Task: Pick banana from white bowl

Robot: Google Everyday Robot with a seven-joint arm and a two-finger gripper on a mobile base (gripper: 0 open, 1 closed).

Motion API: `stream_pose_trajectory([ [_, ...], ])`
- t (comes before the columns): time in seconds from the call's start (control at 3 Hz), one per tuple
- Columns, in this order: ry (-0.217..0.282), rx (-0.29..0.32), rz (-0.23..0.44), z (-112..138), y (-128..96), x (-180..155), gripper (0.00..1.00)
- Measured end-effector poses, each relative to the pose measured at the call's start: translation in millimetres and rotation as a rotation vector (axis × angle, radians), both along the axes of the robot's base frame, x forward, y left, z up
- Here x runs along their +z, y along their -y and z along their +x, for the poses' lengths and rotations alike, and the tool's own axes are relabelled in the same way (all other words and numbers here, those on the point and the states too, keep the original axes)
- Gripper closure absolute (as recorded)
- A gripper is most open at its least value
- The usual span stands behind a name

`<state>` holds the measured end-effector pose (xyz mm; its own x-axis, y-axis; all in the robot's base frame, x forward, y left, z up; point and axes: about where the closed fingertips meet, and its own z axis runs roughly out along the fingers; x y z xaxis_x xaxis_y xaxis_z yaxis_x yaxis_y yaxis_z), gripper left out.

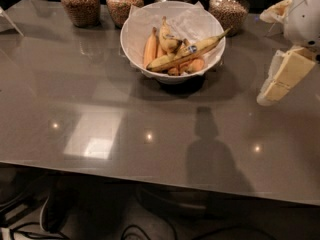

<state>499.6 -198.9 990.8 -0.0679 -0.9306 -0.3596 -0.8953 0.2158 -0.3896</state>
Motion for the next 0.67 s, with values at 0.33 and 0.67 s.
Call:
stream_pose_trajectory([
  [0.33,0.076,0.097,0.089,51,-23,3,0.00],
  [0.67,0.136,0.190,0.154,103,-52,9,0.00],
])
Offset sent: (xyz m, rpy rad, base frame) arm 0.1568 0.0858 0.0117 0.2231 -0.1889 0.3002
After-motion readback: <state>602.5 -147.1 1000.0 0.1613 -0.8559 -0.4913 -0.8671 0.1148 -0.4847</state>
